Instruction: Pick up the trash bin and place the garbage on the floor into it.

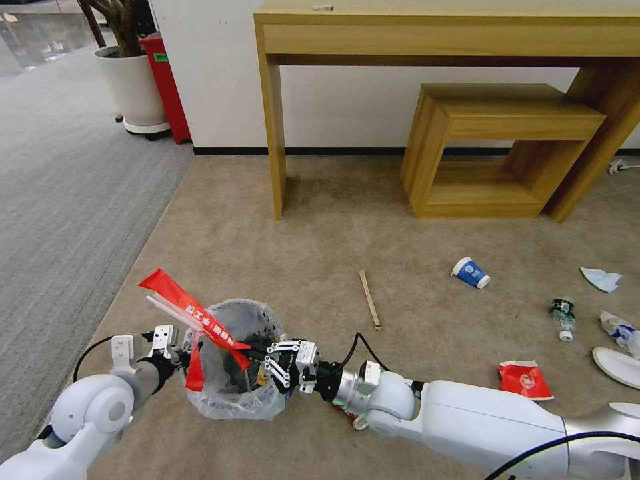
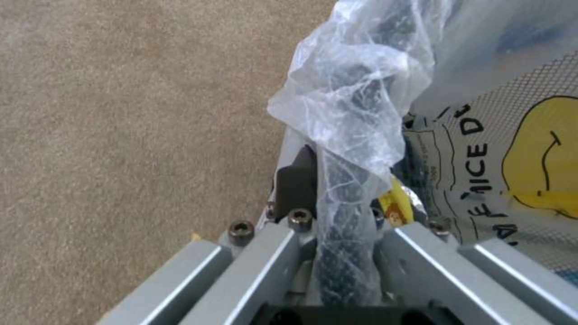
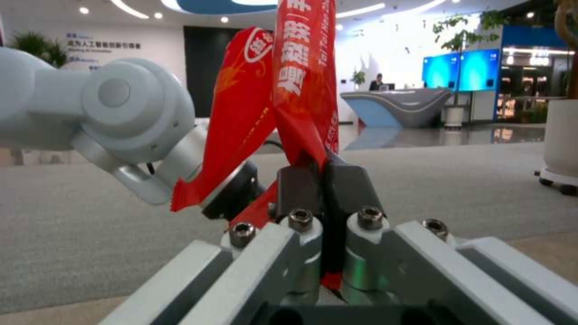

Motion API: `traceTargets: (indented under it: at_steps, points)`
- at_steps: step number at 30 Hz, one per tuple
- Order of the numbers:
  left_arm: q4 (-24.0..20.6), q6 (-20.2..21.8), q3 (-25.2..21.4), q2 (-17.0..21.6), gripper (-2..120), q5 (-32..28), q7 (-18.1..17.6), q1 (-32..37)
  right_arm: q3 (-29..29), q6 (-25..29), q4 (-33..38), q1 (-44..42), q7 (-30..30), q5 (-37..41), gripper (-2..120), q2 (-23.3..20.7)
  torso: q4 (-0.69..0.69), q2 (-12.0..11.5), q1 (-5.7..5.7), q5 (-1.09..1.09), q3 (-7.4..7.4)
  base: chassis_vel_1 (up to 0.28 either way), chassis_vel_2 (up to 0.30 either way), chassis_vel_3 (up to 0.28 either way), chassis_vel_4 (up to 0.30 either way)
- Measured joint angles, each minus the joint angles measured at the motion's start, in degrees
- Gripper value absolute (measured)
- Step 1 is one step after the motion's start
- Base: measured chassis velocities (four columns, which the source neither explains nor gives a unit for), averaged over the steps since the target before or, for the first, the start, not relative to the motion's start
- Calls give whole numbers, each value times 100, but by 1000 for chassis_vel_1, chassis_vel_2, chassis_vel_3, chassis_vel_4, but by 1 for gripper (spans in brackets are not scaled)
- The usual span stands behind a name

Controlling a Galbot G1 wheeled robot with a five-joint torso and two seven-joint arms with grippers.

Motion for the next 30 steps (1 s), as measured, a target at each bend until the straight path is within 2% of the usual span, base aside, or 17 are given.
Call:
traceTargets:
  at_steps: [8,11,14,16,18,20,22,23,26,27,30]
  points:
    - [-71,2,0,-11,0,-5,0,36,-45,-1,-103,-20,25,-51,0,25,0,0,0,0,0,0,0,0,0]
    - [-79,2,-4,-9,0,-10,2,39,-49,-2,-111,-28,17,-57,6,24,0,0,0,0,0,0,0,0,0]
    - [-79,2,-9,2,0,-17,4,35,-49,-3,-144,-59,-9,-73,21,18,0,0,0,0,0,0,0,0,0]
    - [-79,2,-9,6,0,-20,6,31,-50,-3,-151,-70,-15,-77,24,15,0,0,0,0,0,0,0,0,0]
    - [-63,2,-20,16,0,-28,11,17,-48,-2,-173,-98,-31,-97,37,-1,0,0,0,0,0,0,0,0,0]
    - [-58,2,-25,21,0,-30,12,16,-47,-2,-179,-105,-41,-100,39,-9,0,0,0,0,0,0,0,0,0]
    - [-48,2,-36,26,0,-34,18,15,-40,4,-186,-125,-49,-112,49,-30,0,0,0,0,0,0,0,0,0]
    - [-48,2,-36,26,0,-34,18,15,-40,4,-186,-125,-49,-112,49,-30,0,0,0,0,0,0,0,0,0]
    - [-46,2,-36,19,0,-36,24,21,-23,18,-217,-155,-53,-139,65,-34,0,0,0,0,0,0,0,0,0]
    - [-46,2,-36,19,0,-36,24,21,-23,18,-217,-155,-53,-139,65,-34,0,0,0,0,0,0,0,0,0]
    - [-37,1,-37,18,0,-40,28,22,-4,32,-233,-165,-55,-161,79,-36,0,0,0,0,0,0,0,0,0]
